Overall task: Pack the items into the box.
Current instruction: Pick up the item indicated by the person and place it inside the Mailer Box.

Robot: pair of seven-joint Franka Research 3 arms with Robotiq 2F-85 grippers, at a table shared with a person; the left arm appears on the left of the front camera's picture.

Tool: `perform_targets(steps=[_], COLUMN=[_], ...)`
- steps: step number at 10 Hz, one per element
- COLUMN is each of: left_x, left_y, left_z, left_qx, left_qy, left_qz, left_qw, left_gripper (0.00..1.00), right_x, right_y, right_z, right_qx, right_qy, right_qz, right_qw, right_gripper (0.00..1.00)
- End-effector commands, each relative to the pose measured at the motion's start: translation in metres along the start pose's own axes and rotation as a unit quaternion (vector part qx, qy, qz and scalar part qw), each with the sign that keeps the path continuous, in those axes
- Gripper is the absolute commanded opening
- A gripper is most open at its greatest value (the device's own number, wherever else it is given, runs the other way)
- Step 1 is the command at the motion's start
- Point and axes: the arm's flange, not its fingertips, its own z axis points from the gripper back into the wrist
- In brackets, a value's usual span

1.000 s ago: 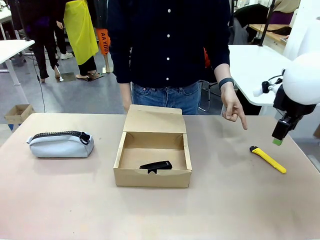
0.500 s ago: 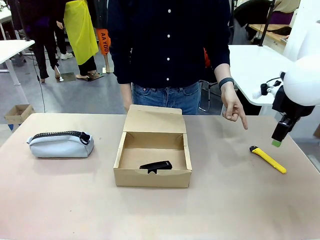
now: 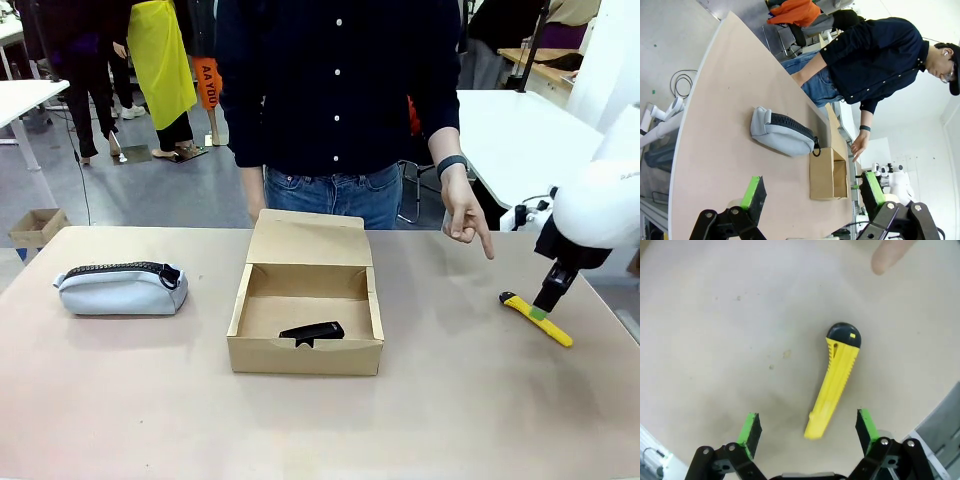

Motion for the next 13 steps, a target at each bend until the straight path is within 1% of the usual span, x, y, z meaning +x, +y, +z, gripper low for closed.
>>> perform_targets(steps=[1,3,6,11,13], left_x=[-0.002,-0.002,-0.002,-0.002,-0.002], left_y=[-0.001,-0.001,-0.001,-0.001,-0.001], left_z=[-0.001,-0.001,-0.001,-0.001,-0.001], left_qx=[-0.010,-0.010,-0.010,-0.010,-0.010], left_qy=[-0.007,-0.007,-0.007,-0.007,-0.007], left_qz=[-0.009,-0.009,-0.009,-0.009,-0.009], left_qw=[1.000,1.000,1.000,1.000,1.000], left_gripper=[1.00,1.00,1.00,1.00,1.00], right_x=[0.011,0.012,0.011,0.009,0.009], right_y=[-0.014,-0.021,-0.030,-0.034,-0.035], right_z=[-0.031,-0.047,-0.053,-0.054,-0.053], right_qx=[0.018,0.004,-0.011,0.004,0.019], right_qy=[-0.034,-0.037,-0.030,-0.020,-0.014], right_qz=[0.002,-0.027,-0.037,-0.051,-0.051], right_qw=[0.999,0.999,0.999,0.998,0.998], right_gripper=[1.00,1.00,1.00,1.00,1.00])
